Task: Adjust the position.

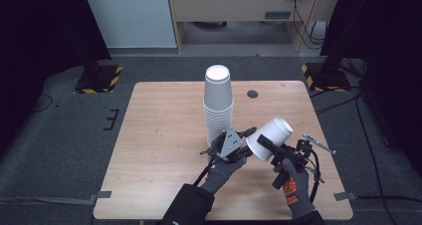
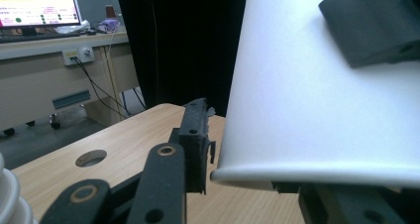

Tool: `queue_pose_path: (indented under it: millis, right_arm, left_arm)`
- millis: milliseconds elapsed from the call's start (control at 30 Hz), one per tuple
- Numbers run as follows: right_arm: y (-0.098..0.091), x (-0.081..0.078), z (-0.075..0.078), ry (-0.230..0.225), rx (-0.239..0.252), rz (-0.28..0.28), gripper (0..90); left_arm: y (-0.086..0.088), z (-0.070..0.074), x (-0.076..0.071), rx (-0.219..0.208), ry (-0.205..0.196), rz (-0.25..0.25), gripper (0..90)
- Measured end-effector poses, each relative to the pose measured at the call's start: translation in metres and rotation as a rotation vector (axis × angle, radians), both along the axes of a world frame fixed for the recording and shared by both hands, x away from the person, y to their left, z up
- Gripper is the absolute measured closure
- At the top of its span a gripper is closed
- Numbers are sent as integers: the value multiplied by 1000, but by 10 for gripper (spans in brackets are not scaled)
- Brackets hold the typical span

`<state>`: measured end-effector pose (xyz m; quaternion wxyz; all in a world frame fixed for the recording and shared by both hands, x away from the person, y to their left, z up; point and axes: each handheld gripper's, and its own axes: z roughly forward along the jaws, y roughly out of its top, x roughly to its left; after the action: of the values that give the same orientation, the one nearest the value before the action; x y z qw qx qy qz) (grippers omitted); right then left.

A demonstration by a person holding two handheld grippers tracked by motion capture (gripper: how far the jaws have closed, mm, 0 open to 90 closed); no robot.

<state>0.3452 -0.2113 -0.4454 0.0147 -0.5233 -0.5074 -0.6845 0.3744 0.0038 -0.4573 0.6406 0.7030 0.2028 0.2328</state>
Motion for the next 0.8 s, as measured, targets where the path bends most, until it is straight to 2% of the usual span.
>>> queue_pose_path:
  millis: [200,400,467,600,800]
  right_arm:
    - [0,1,-2,8,8,7,137]
    - [-2,2,-2,15,19,3,136]
    - [-4,2,-2,15,32,2,132]
    - [-4,3,-2,10,24,4,120]
    - [-4,4,-3,-10,17,-17,92]
  left_arm:
    - [3,-1,0,16,-12,10,768]
    - [5,-1,-2,20,-12,3,811]
    - [7,-1,-4,31,-14,-5,823]
    - [10,0,-7,48,-16,-7,828]
    - [15,1,-9,52,-7,-15,839]
